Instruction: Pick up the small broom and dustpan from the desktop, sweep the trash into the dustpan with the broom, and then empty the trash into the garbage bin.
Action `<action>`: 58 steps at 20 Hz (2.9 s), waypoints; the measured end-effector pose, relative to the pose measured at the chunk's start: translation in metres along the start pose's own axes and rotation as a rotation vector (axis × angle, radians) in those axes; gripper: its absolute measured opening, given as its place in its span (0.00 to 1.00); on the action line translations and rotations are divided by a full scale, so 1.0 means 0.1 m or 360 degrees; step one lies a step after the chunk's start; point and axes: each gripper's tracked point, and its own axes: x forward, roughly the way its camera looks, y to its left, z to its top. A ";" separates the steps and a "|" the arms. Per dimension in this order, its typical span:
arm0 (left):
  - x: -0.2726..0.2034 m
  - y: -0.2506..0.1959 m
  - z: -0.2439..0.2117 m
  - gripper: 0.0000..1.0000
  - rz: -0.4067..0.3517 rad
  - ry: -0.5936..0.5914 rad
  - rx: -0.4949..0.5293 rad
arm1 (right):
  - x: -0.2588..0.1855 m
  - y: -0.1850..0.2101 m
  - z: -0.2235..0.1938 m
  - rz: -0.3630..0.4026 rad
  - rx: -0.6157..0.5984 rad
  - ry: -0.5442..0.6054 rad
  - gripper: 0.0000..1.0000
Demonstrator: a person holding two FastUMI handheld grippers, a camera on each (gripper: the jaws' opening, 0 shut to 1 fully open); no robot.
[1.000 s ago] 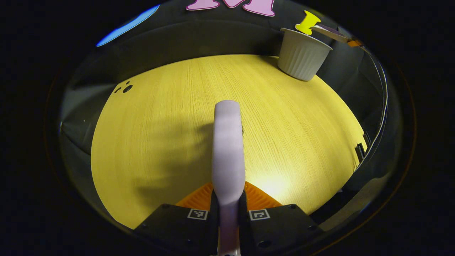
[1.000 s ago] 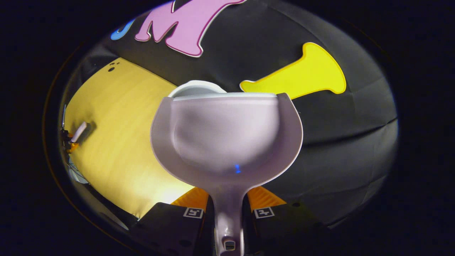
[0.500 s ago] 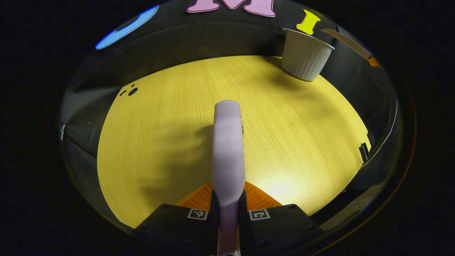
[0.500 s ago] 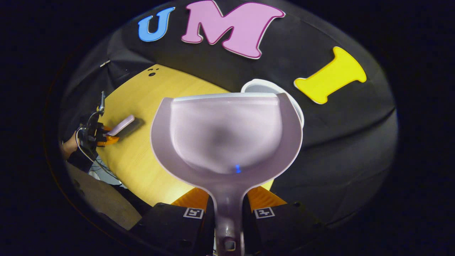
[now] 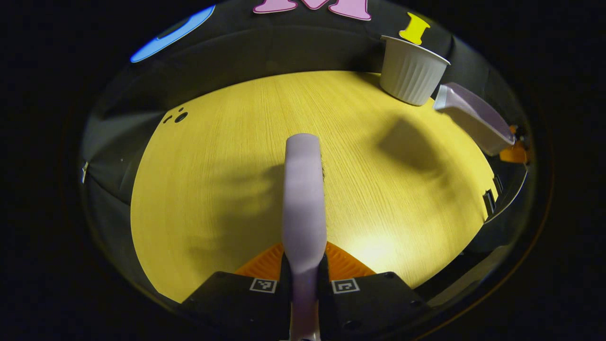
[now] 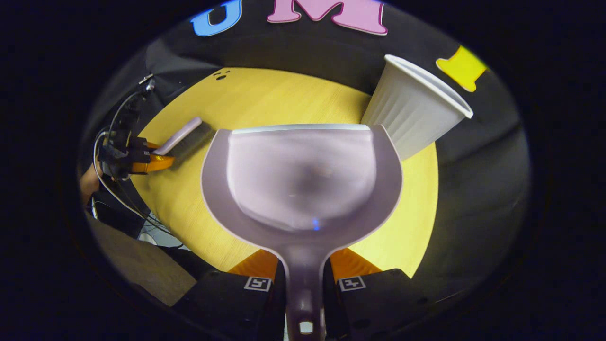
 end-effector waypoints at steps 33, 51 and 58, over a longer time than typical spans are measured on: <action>-0.19 0.25 -0.05 0.40 0.0201 0.0013 0.0145 | 0.29 0.27 -0.39 0.0012 0.0138 0.0034 0.40; -2.30 -0.13 1.98 0.40 0.0075 -0.1251 0.0030 | -1.77 0.20 1.61 -0.0082 0.0124 -0.1183 0.40; -2.80 -0.31 2.21 0.39 -0.0024 -0.1533 -0.0024 | -2.15 0.22 1.84 -0.0123 0.0091 -0.1377 0.35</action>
